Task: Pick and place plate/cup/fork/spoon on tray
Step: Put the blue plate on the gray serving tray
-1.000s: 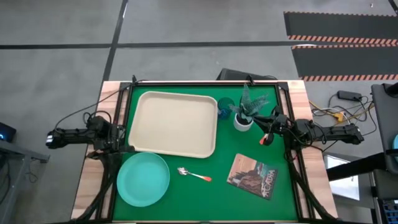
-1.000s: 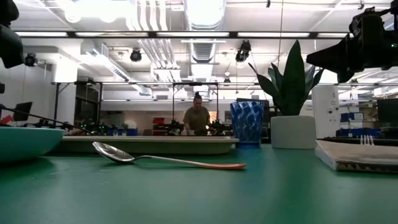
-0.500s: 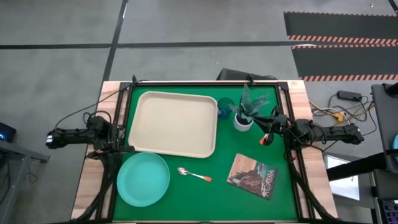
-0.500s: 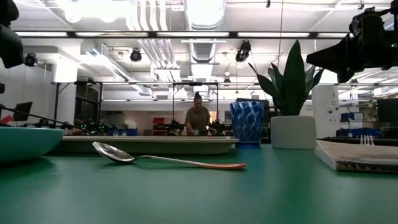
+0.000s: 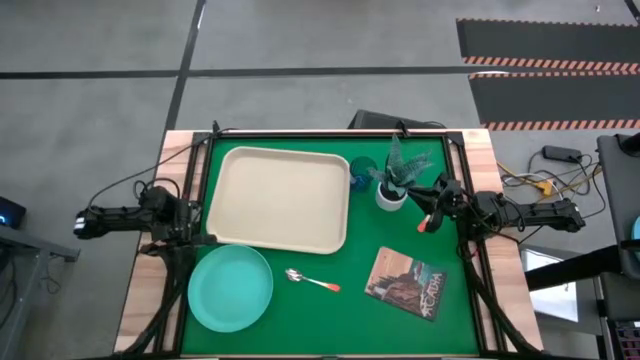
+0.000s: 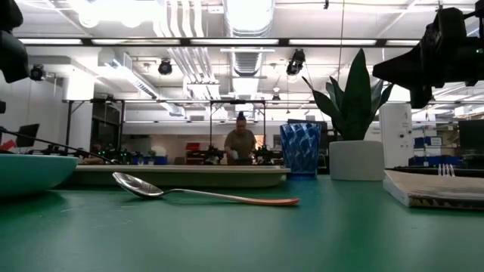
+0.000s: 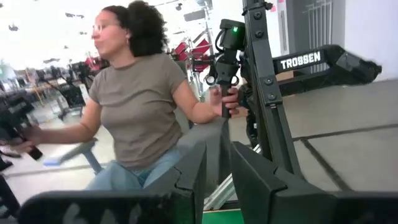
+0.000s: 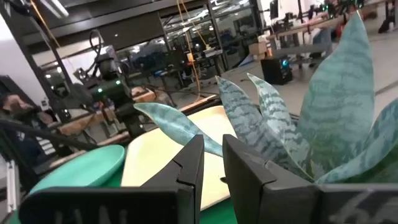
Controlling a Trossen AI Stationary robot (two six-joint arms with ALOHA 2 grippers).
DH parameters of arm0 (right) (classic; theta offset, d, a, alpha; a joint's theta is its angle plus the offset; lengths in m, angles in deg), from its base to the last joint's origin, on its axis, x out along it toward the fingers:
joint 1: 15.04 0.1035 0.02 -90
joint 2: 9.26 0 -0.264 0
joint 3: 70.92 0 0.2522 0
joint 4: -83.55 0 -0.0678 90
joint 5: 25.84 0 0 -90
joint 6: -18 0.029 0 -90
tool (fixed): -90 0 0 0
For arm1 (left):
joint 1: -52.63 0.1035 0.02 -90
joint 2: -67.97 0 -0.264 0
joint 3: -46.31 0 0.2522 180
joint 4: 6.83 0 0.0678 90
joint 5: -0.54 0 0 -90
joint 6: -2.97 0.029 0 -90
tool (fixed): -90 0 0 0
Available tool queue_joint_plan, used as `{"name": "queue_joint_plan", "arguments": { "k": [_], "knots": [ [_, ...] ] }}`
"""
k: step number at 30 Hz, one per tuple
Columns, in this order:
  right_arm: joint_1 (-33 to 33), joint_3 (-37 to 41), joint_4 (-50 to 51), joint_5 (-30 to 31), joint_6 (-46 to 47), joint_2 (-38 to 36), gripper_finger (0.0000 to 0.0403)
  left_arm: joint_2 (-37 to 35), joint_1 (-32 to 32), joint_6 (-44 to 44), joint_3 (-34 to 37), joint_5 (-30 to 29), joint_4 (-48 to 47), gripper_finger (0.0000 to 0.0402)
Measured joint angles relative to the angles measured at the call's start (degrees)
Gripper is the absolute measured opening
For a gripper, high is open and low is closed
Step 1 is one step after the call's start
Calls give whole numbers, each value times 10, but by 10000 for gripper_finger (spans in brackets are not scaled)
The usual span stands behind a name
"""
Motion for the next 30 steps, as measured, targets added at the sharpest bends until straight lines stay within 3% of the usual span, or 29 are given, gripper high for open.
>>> {"name": "queue_joint_plan", "arguments": {
  "k": [6,13,15,20,23,25,30],
  "knots": [
    [0,0,0,0,2,0,52,0,0,192,-2,-1,4,59],
    [0,0,-54,2,11,0,52,0,0,195,-5,-28,43,59],
    [0,0,-98,-1,-19,0,52,0,0,195,-8,-113,50,59],
    [0,0,-210,-29,-88,23,52,22,0,118,-17,-496,43,59],
    [0,0,-267,-45,-104,53,52,51,0,50,-19,-659,45,59],
    [1,0,-305,-48,-112,81,52,72,1,44,-21,-690,44,59],
    [1,-16,-372,-51,-137,164,52,132,-1,38,-24,-682,131,59]
  ]
}}
